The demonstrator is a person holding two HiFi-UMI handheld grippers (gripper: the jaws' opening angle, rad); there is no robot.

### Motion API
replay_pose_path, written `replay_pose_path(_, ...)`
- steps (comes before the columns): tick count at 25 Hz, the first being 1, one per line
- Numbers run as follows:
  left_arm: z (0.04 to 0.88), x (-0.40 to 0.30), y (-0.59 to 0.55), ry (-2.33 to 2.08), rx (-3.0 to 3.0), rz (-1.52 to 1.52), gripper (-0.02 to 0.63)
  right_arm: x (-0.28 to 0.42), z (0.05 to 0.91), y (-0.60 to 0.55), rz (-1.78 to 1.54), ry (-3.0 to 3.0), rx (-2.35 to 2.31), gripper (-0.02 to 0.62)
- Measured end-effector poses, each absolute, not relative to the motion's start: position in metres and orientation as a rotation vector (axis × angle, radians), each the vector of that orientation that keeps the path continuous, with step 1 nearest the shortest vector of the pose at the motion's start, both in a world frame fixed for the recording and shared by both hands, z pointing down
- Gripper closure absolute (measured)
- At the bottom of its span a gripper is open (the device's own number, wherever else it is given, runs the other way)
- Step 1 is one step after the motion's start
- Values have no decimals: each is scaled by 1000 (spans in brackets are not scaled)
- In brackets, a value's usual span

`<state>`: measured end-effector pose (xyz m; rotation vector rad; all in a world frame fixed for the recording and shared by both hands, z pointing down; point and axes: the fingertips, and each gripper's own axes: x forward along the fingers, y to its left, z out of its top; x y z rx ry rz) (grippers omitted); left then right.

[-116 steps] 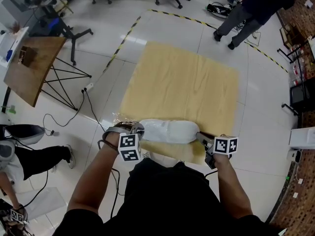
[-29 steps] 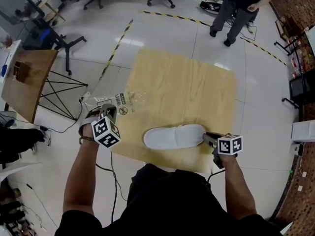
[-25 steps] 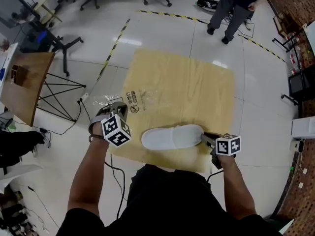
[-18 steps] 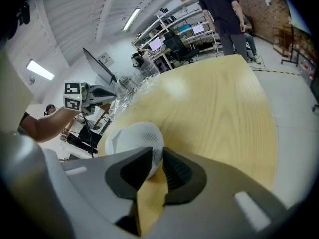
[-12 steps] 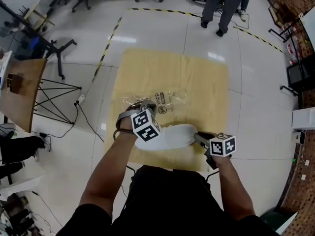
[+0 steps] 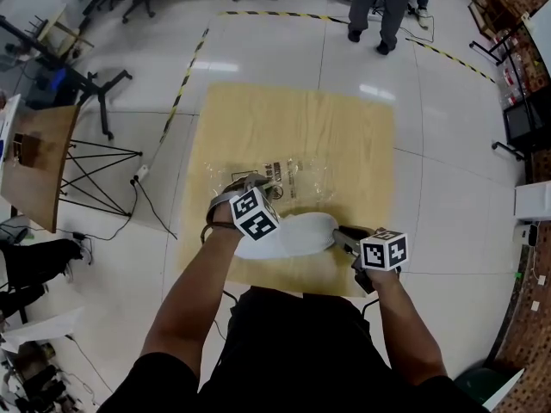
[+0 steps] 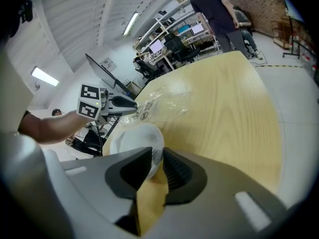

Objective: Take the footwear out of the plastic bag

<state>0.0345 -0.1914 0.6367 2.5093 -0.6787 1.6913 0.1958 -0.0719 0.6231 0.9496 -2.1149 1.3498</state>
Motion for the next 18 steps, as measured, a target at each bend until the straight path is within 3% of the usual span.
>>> replay_pose_path(2,633,40,-192,-709,2496,1656,517,198,620,-72,1352,-2128,946,517)
replay_pose_path(8,583,22,-180,-936,2495,1539,502,212,595,-70,1272,-2189,958,398)
replay_pose_path(13,510,7,-130,-1202,2405,1062,517,207,511,-67,1579,-2566,879,373)
replay_pose_path(15,481,3,-101,-1282,2333,778,537,193,489,-62,1772,-2658,757,420)
replay_pose_path(18,458,4,-51,-1310,2218,472,574,173,472,-50,1943,-2711,577,543)
